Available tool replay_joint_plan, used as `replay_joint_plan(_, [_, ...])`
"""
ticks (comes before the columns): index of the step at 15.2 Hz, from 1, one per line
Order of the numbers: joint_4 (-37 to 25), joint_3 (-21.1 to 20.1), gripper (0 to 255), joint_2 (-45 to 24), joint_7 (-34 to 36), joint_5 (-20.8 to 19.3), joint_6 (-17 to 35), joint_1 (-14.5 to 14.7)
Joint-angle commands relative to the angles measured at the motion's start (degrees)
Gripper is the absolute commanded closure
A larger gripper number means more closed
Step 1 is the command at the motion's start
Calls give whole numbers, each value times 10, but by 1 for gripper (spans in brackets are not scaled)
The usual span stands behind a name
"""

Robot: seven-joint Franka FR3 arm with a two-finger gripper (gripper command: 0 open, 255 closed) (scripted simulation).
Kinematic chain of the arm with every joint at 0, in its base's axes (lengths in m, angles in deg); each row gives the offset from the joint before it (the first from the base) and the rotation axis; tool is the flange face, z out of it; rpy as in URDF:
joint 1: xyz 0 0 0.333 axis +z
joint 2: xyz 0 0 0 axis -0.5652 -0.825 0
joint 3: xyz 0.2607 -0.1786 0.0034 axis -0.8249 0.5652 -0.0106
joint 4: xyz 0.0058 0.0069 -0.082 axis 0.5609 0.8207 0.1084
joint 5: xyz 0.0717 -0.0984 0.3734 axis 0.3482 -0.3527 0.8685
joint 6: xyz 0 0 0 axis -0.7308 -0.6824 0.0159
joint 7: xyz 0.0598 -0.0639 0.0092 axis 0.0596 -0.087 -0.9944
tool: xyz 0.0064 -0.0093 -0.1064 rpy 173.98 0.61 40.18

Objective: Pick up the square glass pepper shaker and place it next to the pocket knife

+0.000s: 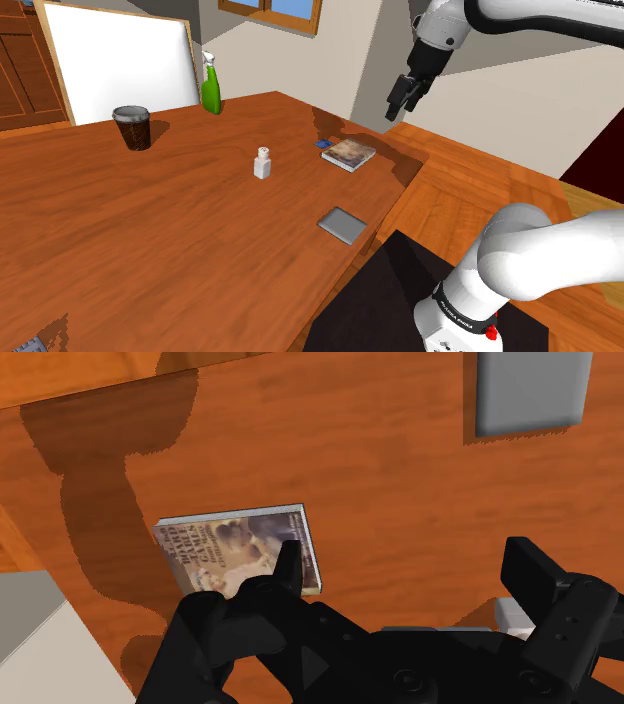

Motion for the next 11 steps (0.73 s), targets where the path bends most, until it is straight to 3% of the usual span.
replay_joint_plan(1, [0, 0, 0, 0, 0, 0, 0, 0])
replay_joint_plan(11, [-106, -47, 0, -229, 72, 30, 54, 12])
